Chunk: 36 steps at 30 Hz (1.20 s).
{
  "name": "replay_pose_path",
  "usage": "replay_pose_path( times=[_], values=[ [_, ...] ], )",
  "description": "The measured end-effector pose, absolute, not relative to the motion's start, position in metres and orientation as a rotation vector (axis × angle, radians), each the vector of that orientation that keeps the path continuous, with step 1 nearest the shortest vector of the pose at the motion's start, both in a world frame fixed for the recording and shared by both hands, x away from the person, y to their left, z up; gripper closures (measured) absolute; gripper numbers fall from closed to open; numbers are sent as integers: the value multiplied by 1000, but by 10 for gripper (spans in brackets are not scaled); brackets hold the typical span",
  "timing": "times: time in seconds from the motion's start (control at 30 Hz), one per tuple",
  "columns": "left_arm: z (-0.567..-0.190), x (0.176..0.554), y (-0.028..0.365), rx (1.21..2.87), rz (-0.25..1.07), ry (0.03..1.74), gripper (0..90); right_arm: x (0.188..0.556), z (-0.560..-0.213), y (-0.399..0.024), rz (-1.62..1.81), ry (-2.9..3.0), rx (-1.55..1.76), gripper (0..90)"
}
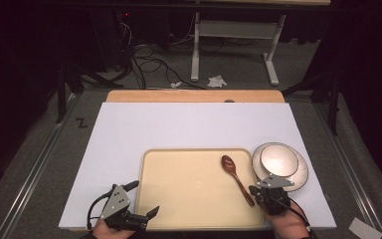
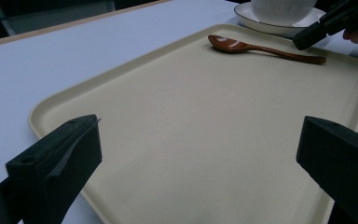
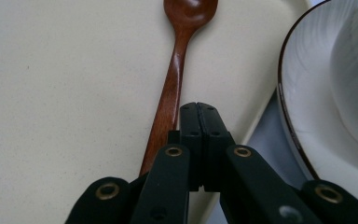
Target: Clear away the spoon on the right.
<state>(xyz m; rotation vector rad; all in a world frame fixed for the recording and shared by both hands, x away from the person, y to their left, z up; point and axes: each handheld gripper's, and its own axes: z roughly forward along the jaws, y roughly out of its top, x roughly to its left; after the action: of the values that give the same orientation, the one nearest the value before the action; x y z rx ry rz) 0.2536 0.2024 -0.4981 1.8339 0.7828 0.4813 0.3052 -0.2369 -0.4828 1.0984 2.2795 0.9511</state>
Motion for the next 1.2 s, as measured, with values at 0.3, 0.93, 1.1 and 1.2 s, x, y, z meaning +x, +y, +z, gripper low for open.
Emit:
replay_pose_path(
  times=[0.3, 0.93, 1.1, 1.2],
  values=[
    [-498, 253, 202, 1838, 483, 779, 5, 310, -488, -235, 883, 2312, 1159, 900],
    [-498, 253, 201, 1839, 480, 777, 5, 313, -499, -223, 809, 2440, 1114, 900],
    [-498, 253, 201, 1840, 481, 777, 6, 310, -499, -215, 816, 2469, 1071, 900],
    [-498, 254, 201, 1840, 479, 776, 5, 308, -499, -211, 816, 2477, 1048, 900]
  ],
)
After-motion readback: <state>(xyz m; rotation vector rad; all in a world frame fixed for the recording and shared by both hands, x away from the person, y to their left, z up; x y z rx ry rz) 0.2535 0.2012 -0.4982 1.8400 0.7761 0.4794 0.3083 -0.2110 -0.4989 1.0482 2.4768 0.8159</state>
